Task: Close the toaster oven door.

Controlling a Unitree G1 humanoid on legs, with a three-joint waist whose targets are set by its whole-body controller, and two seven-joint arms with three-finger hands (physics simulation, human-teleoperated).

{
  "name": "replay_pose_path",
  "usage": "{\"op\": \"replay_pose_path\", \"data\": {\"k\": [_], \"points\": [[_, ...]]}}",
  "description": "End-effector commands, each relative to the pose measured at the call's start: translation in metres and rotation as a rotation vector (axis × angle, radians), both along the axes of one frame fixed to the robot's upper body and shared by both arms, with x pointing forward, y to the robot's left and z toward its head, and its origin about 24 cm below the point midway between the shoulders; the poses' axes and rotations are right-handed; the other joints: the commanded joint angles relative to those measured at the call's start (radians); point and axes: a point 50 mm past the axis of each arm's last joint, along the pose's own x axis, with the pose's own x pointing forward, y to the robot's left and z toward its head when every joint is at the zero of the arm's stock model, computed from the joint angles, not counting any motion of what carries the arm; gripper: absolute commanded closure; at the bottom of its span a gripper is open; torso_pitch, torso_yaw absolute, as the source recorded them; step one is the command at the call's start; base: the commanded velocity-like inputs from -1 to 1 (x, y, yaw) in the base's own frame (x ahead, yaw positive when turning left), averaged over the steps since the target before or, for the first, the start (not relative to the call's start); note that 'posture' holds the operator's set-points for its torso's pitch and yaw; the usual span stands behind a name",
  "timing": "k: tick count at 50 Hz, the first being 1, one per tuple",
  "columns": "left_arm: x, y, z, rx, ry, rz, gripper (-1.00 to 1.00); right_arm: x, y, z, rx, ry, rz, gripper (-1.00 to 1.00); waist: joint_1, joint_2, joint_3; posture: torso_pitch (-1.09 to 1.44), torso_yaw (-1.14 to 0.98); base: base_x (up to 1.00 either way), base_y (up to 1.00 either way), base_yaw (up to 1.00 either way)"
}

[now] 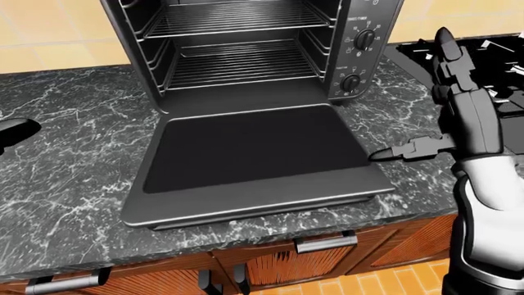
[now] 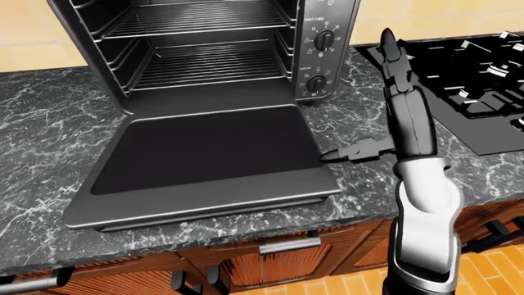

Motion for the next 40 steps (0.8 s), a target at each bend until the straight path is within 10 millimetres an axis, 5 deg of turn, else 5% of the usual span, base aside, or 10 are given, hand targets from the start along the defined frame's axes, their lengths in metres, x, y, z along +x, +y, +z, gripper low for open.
{"op": "replay_pose_path", "data": {"k": [1,40], "points": [[-0.007,-0.003,0.017,0.049,-0.072,0.007,-1.0,-0.006,0.001,0.017,-0.031,-0.089,-0.004,-1.0,0.0,0.003,-0.021,0.0,0.0,0.0,0.0,0.0],[-0.008,-0.003,0.017,0.05,-0.073,0.004,-1.0,0.002,-0.012,0.003,-0.106,-0.087,-0.075,-1.0,-0.001,0.001,-0.019,0.0,0.0,0.0,0.0,0.0]]}}
